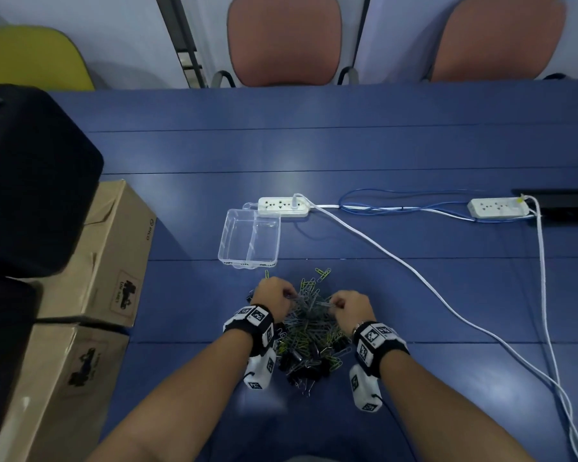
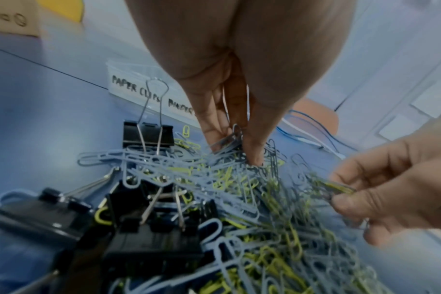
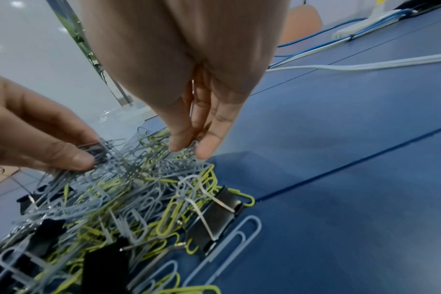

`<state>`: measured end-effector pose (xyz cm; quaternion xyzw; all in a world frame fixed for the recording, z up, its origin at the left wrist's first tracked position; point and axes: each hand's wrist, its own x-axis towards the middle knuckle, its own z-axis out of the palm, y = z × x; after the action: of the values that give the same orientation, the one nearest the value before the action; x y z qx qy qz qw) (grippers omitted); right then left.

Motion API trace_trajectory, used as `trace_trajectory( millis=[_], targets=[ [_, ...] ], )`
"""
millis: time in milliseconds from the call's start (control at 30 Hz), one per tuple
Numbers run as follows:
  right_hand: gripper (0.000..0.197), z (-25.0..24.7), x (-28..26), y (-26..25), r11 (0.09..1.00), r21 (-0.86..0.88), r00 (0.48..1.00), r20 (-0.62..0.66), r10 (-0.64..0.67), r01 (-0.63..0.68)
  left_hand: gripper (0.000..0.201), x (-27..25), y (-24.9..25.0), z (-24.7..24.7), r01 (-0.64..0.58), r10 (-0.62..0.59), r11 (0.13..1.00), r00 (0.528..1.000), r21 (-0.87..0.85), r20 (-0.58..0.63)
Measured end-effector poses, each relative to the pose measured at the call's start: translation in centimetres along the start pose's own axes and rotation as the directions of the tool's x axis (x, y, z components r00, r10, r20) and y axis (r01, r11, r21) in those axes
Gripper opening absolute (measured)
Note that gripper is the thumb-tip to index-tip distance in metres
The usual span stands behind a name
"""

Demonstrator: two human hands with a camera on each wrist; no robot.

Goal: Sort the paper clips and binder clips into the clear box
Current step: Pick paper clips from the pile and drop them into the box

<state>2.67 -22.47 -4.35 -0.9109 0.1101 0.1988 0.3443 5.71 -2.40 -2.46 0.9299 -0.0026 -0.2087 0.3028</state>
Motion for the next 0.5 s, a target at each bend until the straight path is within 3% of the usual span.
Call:
trace_trajectory(
  millis=[100, 267, 500],
  targets=[
    [0.019, -0.8, -0.6, 0.4, 0.997, 0.070, 0.998, -0.047, -0.036, 0.039, 0.012, -0.9, 0.3, -1.2, 0.014, -0.016, 0.997, 1.000, -0.077, -0.026],
    [0.009, -2.1, -1.9, 0.8, 0.985, 0.170, 0.995, -0.099, -0.022, 0.038, 0.012, -2.2, 0.6, -3.2, 0.026, -0.045, 0.973, 0.996, -0.228, -0.078],
    [0.019, -2.8, -3.5, 1.2, 0.926, 0.372, 0.994, -0.108, -0.029, 0.068, 0.019, -3.7, 1.2, -5.5, 0.049, -0.115, 0.896, 0.985, -0.441, -0.125]
  ],
)
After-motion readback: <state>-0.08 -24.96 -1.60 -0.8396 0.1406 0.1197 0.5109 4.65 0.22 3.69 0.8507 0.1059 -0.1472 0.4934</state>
